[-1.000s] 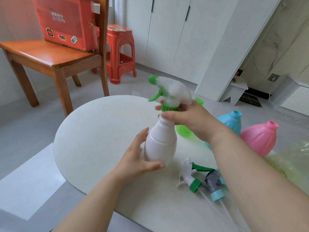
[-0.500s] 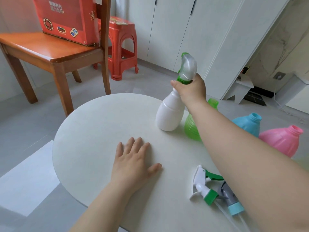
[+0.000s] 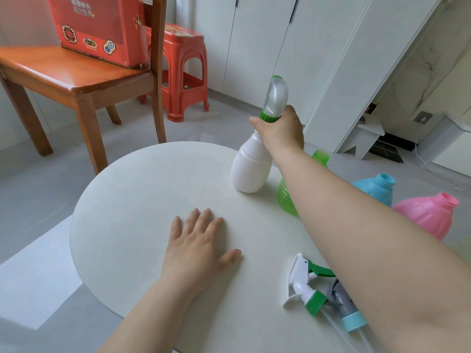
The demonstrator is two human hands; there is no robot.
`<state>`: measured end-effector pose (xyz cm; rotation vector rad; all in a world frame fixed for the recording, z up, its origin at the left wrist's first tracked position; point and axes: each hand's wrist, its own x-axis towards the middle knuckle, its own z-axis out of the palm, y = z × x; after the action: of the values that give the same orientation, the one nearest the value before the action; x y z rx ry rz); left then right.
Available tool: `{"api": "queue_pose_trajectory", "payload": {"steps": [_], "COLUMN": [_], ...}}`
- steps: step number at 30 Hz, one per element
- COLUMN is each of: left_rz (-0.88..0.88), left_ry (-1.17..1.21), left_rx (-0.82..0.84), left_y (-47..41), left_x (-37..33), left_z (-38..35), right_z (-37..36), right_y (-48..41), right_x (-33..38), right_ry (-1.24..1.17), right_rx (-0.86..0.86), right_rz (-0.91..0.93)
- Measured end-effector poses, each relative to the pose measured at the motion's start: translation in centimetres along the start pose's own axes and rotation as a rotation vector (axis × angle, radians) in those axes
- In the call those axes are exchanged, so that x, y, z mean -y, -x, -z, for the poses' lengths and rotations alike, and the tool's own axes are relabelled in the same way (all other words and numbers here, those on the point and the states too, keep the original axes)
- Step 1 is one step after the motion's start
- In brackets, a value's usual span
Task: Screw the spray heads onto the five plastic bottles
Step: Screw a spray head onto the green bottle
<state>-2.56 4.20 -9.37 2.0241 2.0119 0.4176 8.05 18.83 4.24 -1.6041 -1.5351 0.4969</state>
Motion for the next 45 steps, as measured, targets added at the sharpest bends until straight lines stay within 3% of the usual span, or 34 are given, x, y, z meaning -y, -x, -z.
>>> {"api": "queue_pose_trajectory", "payload": {"steps": [12, 16, 19, 23, 26, 31, 35, 37, 41, 45], "left_rz": [0.004, -0.018, -0.047, -0.086, -0.095, -0.111, -0.076, -0.059, -0.014, 0.048], "left_ry": [0.025, 0.083, 0.109, 0.086, 0.092, 0.09, 0.135, 0.151, 0.205, 0.368], "left_rx": [0.028, 0.024, 0.014, -0.004, -0.008, 0.009, 0.014, 0.005, 0.008, -0.022], "left_y": [0.2, 0.7, 1.2, 2.0, 2.8, 4.2, 4.6, 4.7, 4.9, 4.0], "left_x": [-0.4, -1.0, -1.7, -2.7, -3.5, -3.9, -3.3, -3.1, -2.9, -3.4], "left_z": [0.4, 0.6, 0.6, 0.4, 0.4, 1.3, 2.4, 2.7, 2.7, 2.7], "right_z": [1.8, 5.5, 9.0, 12.5, 13.0, 11.7, 10.4, 9.9, 10.6, 13.1], "right_y": [0.8, 3.0, 6.0, 11.6, 15.1, 17.8, 18.3, 18.3, 17.2, 15.6], "right_x": [-0.7, -1.7, -3.6, -7.1, -9.3, -10.1, -10.8, -11.0, -10.6, -9.6], "right_ry": [-0.051, -0.229, -0.299, -0.006, 0.261, 0.5, 0.855, 0.903, 0.718, 0.005], "right_rx": [0.041, -0.029, 0.079, 0.441, 0.593, 0.604, 0.553, 0.525, 0.493, 0.425], "right_rz": [-0.031, -0.076, -0.085, -0.101, -0.117, -0.074, 0.083, 0.109, 0.008, -0.204]}}
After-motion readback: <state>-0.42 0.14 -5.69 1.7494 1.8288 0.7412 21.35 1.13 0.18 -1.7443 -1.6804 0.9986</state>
